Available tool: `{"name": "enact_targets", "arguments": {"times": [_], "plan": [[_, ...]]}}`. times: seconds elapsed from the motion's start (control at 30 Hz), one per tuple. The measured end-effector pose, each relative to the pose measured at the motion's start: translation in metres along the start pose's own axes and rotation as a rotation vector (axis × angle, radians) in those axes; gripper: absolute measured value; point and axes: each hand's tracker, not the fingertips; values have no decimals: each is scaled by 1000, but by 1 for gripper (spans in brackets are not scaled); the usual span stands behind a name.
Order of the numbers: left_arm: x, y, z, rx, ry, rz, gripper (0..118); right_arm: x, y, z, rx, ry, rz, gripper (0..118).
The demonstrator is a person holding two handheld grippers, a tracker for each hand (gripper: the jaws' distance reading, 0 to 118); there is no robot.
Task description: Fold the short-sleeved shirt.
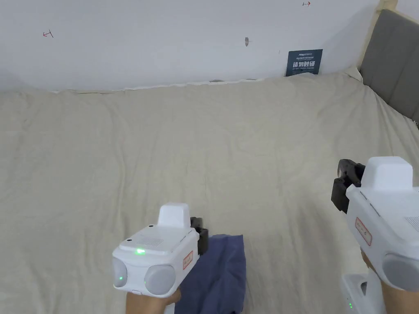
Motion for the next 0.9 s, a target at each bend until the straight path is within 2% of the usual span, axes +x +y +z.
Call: {"name": "enact_targets", "arguments": {"times": [0.23,0.4,0.6,0.67,0.83,0.9], "plan": [[15,-44,-30,-114,-56,19,0,0,-4,-1,-10,10,1,1],[49,-60,-55,-170,-103,-27,0,9,-7,-2,-22,-8,-1,1],[62,-94,-97,-287,-35,-105,0,22,-12,-2,-36,-38,-9,1],[60,-103,-98,-234,-42,-109,0,24,-14,-2,-42,-45,-8,1],[65,-91,-90,-240,-30,-128,0,23,-15,-3,-48,-41,-16,1],[62,-78,-73,-160,-72,-75,0,19,-13,0,-38,-35,-19,1]]}}
